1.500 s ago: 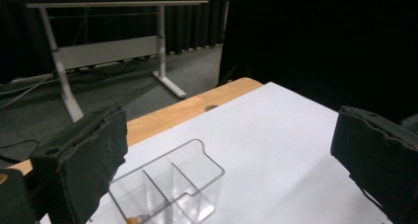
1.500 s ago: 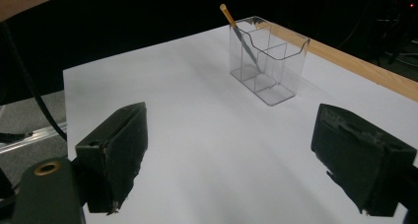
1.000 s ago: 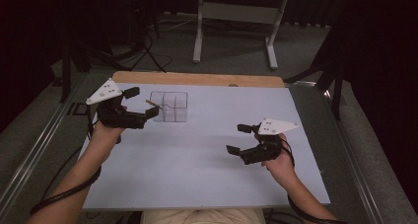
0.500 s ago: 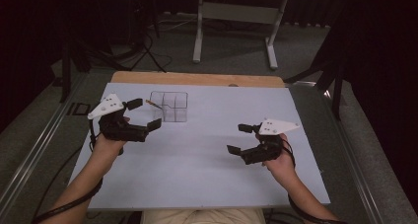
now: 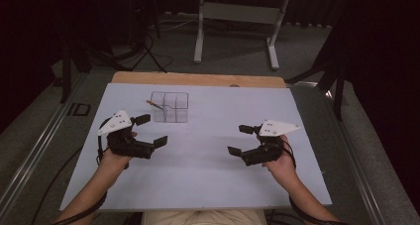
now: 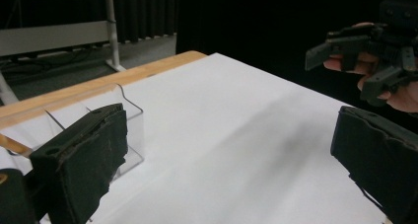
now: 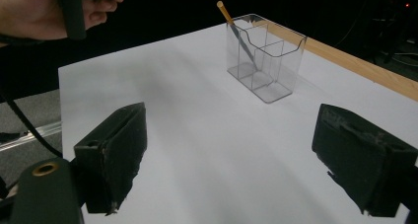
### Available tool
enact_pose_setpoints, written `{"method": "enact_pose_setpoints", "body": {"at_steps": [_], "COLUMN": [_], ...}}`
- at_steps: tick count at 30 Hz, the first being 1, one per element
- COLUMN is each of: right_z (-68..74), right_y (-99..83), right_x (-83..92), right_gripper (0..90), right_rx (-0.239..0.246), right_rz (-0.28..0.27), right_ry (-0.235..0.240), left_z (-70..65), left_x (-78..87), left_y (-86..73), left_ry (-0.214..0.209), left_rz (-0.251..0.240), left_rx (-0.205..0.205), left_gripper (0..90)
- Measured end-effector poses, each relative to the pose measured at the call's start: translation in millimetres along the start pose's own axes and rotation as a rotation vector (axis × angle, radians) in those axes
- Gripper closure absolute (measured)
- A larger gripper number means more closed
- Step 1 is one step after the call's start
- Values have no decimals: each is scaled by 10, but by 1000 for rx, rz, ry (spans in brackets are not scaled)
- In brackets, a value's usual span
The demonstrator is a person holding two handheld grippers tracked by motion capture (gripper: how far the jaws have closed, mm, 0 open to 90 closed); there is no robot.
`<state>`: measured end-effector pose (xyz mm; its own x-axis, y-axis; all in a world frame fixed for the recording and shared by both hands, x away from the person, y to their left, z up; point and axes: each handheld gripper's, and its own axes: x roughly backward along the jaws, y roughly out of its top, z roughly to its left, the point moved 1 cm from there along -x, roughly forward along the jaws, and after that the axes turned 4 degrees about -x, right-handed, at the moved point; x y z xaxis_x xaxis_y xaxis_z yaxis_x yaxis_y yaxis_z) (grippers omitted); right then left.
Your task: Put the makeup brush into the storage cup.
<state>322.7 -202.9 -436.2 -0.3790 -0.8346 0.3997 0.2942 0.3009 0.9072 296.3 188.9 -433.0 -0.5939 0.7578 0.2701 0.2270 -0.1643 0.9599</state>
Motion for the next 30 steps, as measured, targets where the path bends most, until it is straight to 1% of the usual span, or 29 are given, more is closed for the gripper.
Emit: {"method": "enact_pose_setpoints", "body": {"at_steps": [2, 4, 6, 7, 13, 14, 17, 23, 28, 30], "right_z": [-5, -10, -13, -11, -9, -11, -17, -19, -21, -26], "right_y": [-4, -10, -17, -19, -29, -31, -36, -49, -55, -59], "right_x": [-3, -7, -11, -13, -19, -21, -24, -31, -32, -32], "right_gripper": [137, 137, 137, 137, 136, 135, 135, 135, 135, 135], "right_rx": [-1, 0, 2, 2, 3, 3, 1, 2, 1, -2], "right_rz": [0, 4, 3, 5, 8, 9, 11, 16, 16, 14], "right_ry": [1, -1, -1, -3, -4, -2, -5, -7, -8, -7], "left_z": [-19, -37, -56, -64, -119, -123, -131, -182, -212, -216], "left_x": [-24, -41, -57, -64, -85, -87, -97, -137, -158, -160], "left_y": [-52, -104, -152, -173, -298, -319, -378, -471, -569, -607], "left_ry": [-7, -13, -24, -24, -56, -52, -56, -64, -70, -75], "left_rz": [6, 15, 16, 24, 36, 41, 41, 68, 81, 68], "left_rx": [7, 2, 7, 4, 3, -1, 10, 1, 3, 2], "left_gripper": [17, 17, 17, 17, 16, 16, 17, 16, 16, 17]}}
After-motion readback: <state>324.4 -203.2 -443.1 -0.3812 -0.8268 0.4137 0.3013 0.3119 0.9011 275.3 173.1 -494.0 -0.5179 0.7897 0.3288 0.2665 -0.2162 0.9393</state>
